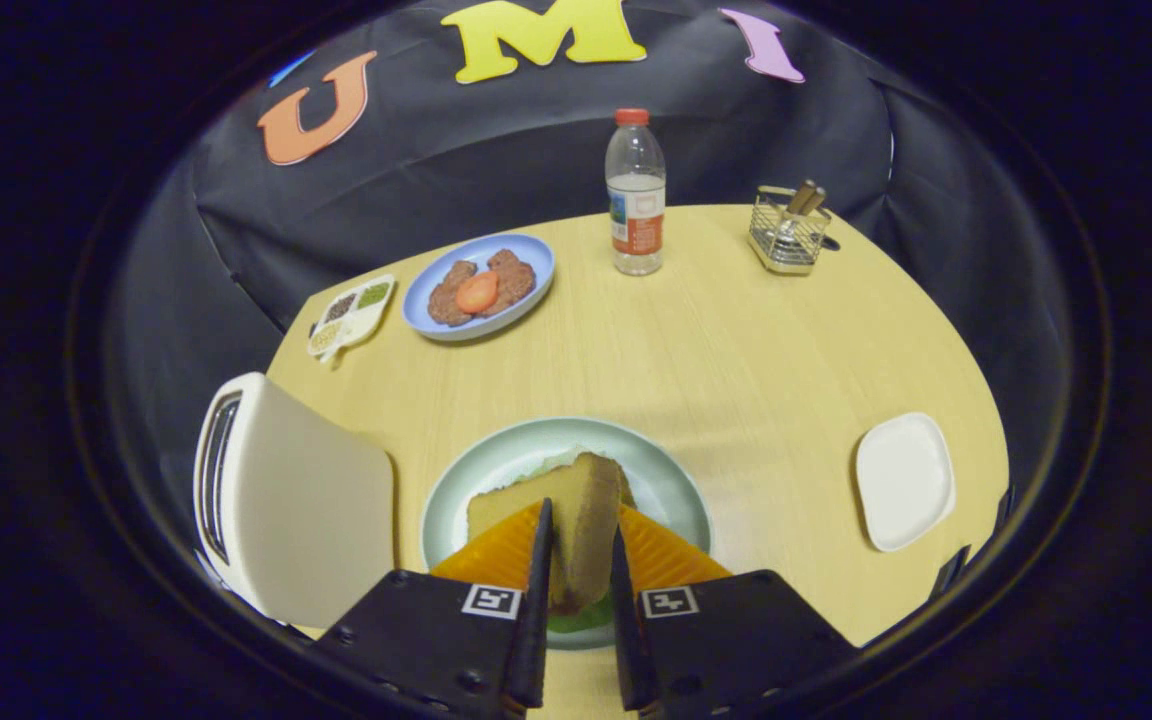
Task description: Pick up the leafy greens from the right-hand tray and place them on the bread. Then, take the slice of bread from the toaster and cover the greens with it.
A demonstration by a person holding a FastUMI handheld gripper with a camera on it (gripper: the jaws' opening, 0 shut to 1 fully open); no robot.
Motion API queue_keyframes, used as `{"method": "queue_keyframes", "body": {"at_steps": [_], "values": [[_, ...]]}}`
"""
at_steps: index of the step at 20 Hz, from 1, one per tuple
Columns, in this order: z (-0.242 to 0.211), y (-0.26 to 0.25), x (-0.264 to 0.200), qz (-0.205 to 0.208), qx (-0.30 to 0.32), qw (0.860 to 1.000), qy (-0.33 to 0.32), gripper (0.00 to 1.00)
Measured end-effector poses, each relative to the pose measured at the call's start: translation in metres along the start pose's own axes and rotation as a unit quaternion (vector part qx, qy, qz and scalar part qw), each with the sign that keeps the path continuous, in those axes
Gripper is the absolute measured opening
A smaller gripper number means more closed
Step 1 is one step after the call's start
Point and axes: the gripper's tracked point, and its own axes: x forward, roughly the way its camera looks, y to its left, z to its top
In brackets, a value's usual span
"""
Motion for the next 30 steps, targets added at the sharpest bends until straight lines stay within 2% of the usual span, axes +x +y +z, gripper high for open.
{"method": "queue_keyframes", "body": {"at_steps": [2,3,6,8,9,11,16,19,21,26,30], "values": [[-0.006,-0.006,0.004,-0.005,0.003,1.0,0.01,0.29],[-0.008,-0.007,0.007,-0.006,0.003,1.0,0.014,0.38],[-0.005,-0.01,0.011,-0.008,-0.011,1.0,0.012,0.38],[-0.006,-0.012,0.015,-0.01,-0.018,1.0,0.016,0.47],[-0.006,-0.013,0.014,-0.013,-0.02,1.0,0.018,0.47],[-0.004,-0.017,0.014,-0.017,-0.02,1.0,0.017,0.58],[-0.004,-0.018,-0.001,-0.014,-0.039,0.999,0.013,0.65],[0.004,-0.02,-0.028,-0.019,-0.062,0.998,-0.01,0.79],[0.015,-0.02,-0.05,-0.021,-0.077,0.996,-0.036,0.85],[0.043,-0.015,-0.12,-0.017,-0.086,0.991,-0.099,0.89],[0.068,-0.009,-0.182,-0.017,-0.093,0.981,-0.171,0.92]]}}
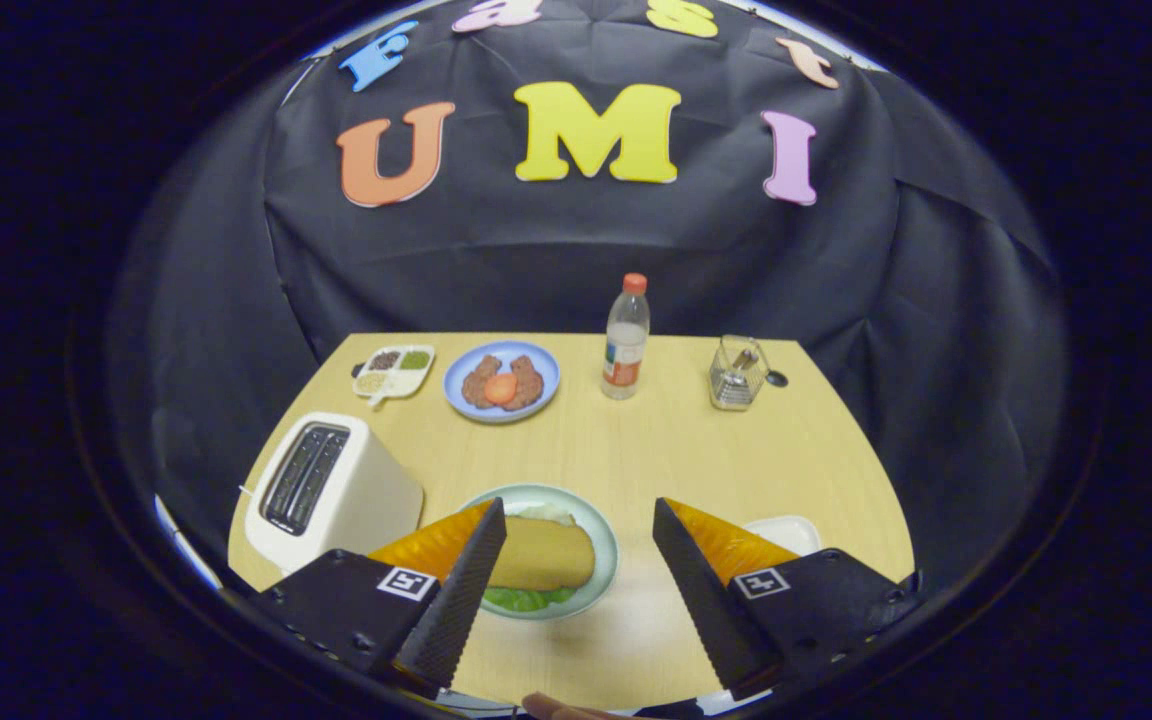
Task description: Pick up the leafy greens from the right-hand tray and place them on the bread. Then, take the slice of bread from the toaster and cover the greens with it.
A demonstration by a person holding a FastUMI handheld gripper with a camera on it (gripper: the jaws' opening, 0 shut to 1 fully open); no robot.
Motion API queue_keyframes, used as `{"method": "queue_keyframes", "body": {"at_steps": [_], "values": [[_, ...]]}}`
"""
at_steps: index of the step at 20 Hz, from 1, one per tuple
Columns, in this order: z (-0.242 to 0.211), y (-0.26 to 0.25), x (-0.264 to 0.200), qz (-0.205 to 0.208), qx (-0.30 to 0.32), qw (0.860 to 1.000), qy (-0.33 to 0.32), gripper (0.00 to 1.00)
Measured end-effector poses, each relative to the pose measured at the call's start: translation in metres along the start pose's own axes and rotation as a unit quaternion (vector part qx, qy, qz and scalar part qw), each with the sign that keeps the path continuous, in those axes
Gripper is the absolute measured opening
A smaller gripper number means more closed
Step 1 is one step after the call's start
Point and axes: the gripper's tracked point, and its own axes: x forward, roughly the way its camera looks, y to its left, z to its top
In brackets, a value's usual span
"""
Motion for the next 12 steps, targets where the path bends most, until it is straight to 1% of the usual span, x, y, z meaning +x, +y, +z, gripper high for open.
{"method": "queue_keyframes", "body": {"at_steps": [2,5,8,12], "values": [[0.027,-0.012,-0.026,-0.024,0.007,0.998,-0.054,0.94],[0.057,-0.016,-0.066,-0.03,0.01,0.992,-0.125,0.96],[0.071,-0.016,-0.104,-0.026,-0.007,0.986,-0.166,0.96],[0.08,-0.022,-0.146,-0.032,-0.002,0.977,-0.212,0.96]]}}
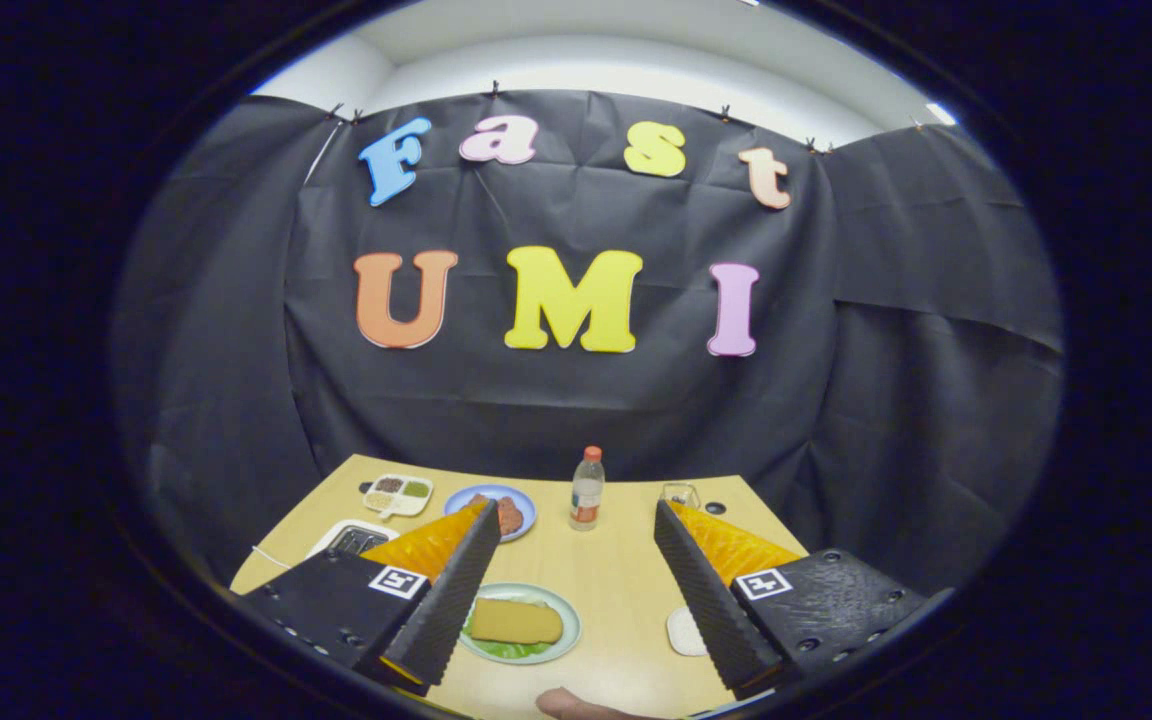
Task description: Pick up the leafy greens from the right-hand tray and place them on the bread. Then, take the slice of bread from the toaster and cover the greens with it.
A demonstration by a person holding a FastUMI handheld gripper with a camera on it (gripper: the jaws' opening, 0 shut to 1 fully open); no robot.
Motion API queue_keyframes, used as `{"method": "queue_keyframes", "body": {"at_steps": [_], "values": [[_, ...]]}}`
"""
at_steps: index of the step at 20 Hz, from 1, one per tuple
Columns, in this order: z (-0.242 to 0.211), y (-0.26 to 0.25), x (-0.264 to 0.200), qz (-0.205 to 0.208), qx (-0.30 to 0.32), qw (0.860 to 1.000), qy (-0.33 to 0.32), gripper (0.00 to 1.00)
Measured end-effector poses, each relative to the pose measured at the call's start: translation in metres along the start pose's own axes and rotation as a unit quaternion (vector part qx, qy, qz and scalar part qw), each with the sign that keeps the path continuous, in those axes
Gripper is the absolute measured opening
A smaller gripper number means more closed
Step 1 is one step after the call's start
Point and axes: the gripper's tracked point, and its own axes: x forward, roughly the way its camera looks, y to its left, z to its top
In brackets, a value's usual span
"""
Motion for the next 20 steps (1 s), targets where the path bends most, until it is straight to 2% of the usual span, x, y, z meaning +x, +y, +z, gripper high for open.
{"method": "queue_keyframes", "body": {"at_steps": [8,12,20], "values": [[0.024,0.014,-0.049,0.032,-0.021,0.996,-0.086,0.96],[0.018,0.025,-0.06,0.051,-0.022,0.995,-0.082,0.96],[0.024,0.016,-0.055,0.042,-0.018,0.995,-0.087,0.96]]}}
